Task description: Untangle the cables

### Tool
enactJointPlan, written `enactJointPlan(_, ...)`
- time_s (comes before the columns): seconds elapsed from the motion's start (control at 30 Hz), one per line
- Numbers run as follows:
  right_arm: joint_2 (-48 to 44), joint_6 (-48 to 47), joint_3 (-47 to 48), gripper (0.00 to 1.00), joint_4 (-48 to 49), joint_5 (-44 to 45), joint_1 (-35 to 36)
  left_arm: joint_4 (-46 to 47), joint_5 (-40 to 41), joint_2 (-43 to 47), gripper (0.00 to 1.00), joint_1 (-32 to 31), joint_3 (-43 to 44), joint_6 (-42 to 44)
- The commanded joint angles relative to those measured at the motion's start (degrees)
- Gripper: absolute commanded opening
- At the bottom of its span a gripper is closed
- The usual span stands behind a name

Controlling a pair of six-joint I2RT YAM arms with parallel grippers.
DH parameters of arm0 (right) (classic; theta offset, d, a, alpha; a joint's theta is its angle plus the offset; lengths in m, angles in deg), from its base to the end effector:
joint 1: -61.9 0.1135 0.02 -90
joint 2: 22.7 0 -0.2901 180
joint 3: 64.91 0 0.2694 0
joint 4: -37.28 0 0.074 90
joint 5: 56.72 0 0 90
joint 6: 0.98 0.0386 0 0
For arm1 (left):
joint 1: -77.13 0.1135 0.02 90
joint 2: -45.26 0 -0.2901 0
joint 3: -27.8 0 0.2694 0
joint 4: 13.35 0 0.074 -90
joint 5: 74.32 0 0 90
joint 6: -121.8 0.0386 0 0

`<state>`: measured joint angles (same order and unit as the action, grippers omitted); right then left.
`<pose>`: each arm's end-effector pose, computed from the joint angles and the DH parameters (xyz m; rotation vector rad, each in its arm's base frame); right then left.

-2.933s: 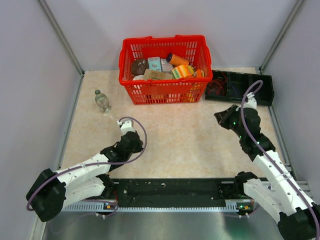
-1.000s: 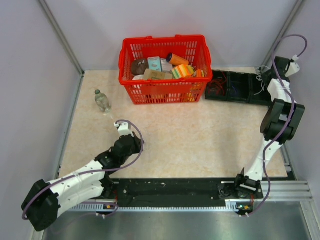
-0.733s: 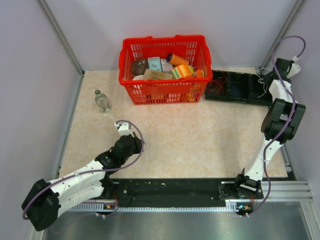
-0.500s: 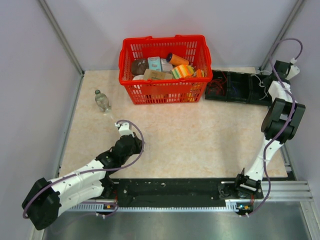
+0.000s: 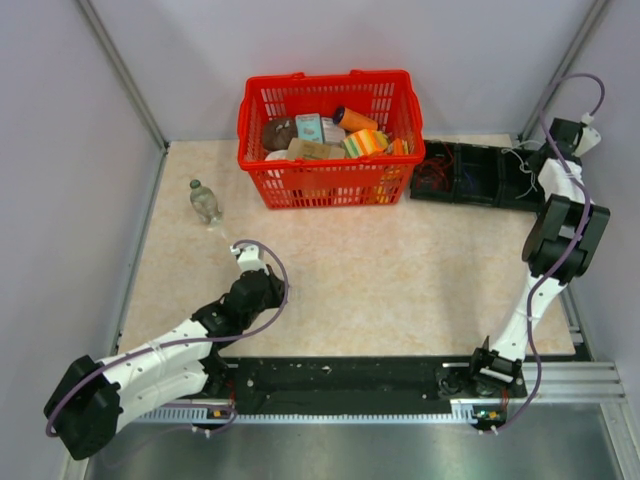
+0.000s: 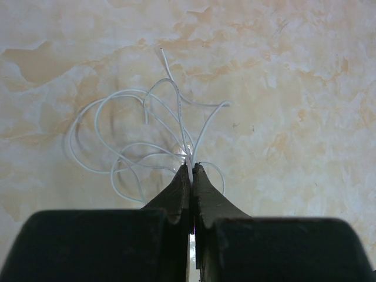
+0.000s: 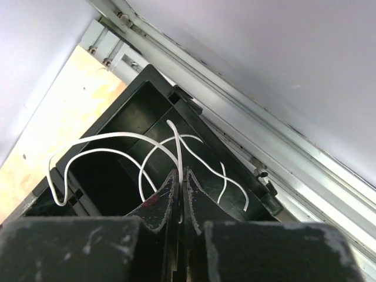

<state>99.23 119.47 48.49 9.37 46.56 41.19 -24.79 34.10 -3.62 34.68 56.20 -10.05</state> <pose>0.4922 -0.1956 0.2535 1.0606 1.9180 -0.1600 0.1377 -0.1094 0.1793 -0.1810 2.1356 -0.5388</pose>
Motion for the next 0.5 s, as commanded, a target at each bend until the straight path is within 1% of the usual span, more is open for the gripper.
enactJointPlan(0.0, -1.16, -0.40, 0.02, 0.00, -0.86, 2.54, -0.82, 2.26, -0.83, 0.11, 0.00, 0.09, 2.05, 0.89)
enactJointPlan(0.17, -3.36, -0.04, -3.85, 0.00, 0.28, 5.62, -0.91, 3.66, -2.33, -0.60, 0.00, 0.01, 1.87, 0.80)
enactJointPlan(0.27, -3.54, -0.75, -4.29, 0.00, 0.37, 7.02, -1.00, 4.81, -2.94, -1.21, 0.00, 0.09, 1.43, 0.62)
enactJointPlan(0.37, -2.58, -2.06, -3.07, 0.00, 1.16, 5.98, -1.00, 5.16, -3.30, -2.09, 0.00, 0.01, 1.34, 0.62)
enactJointPlan(0.47, 1.01, -3.65, 1.84, 0.00, 1.25, -0.07, -0.91, 4.90, -2.51, -2.45, 0.00, 0.09, 1.35, 0.80)
